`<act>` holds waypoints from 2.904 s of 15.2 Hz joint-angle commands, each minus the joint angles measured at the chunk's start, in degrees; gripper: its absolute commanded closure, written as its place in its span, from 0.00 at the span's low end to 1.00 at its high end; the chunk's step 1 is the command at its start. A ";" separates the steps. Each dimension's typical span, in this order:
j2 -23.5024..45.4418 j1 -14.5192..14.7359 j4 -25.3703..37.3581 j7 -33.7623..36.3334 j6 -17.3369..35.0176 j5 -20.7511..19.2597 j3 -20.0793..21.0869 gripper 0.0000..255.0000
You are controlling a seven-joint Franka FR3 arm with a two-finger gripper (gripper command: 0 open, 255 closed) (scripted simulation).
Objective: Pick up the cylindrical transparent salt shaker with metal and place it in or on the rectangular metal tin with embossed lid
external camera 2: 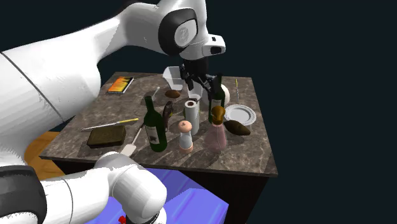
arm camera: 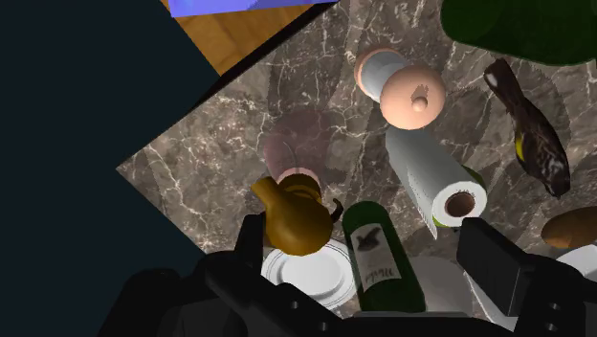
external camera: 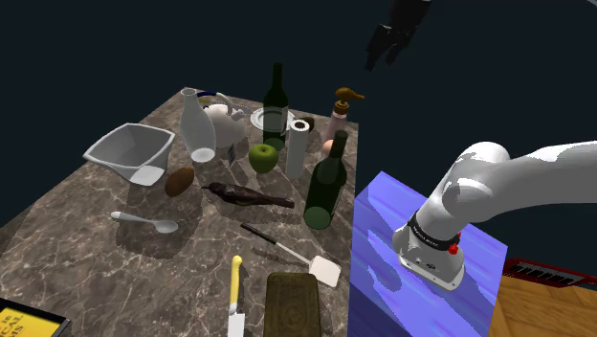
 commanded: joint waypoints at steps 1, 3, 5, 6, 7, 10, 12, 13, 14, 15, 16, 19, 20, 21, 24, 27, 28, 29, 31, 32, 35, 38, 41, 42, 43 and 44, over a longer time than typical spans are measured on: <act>0.00 0.00 0.00 0.00 0.00 0.00 0.00 0.00; 0.26 0.51 -3.10 0.46 2.01 1.15 0.04 0.00; 0.67 1.08 -6.09 0.87 4.09 2.35 0.11 0.00; 0.95 1.38 -7.54 1.06 5.16 2.97 0.16 0.00; 1.27 1.71 -8.95 1.24 6.25 3.61 0.22 0.00; 2.52 2.78 -13.01 1.69 9.65 5.65 0.44 0.00; 3.61 3.62 -15.54 1.92 12.04 7.11 0.61 0.00; 4.25 4.08 -16.75 2.01 13.28 7.88 0.71 0.00; 4.94 4.57 -17.92 2.09 14.54 8.68 0.80 0.00; 5.70 5.09 -19.05 2.13 15.84 9.51 0.91 0.00; 6.52 5.65 -20.14 2.16 17.17 10.37 1.00 0.00; 7.97 6.51 -22.08 2.12 19.82 11.65 1.20 0.00; 8.27 6.59 -22.68 2.08 20.72 11.77 1.27 0.00; 8.60 6.68 -23.26 2.04 21.63 11.90 1.33 0.00; 9.69 6.97 -24.93 1.89 24.41 12.31 1.53 0.00; 10.33 7.14 -25.76 1.81 25.90 12.54 1.62 0.00; 10.34 7.14 -25.76 1.81 25.90 12.54 1.62 0.00; 10.34 7.14 -25.76 1.81 25.90 12.54 1.62 0.00; 10.34 7.14 -25.76 1.81 25.90 12.54 1.62 0.00; 10.34 7.14 -25.76 1.81 25.90 12.54 1.62 0.00; 10.33 7.14 -25.76 1.81 25.90 12.54 1.63 1.00; 10.35 7.16 -25.77 1.83 25.92 12.56 1.64 1.00; 10.37 7.16 -25.77 1.82 25.95 12.56 1.64 1.00; 10.38 7.16 -25.76 1.83 25.95 12.56 1.65 1.00; 10.34 7.14 -25.76 1.80 25.90 12.54 1.63 1.00; 9.92 7.09 -25.23 1.95 24.96 12.45 1.65 1.00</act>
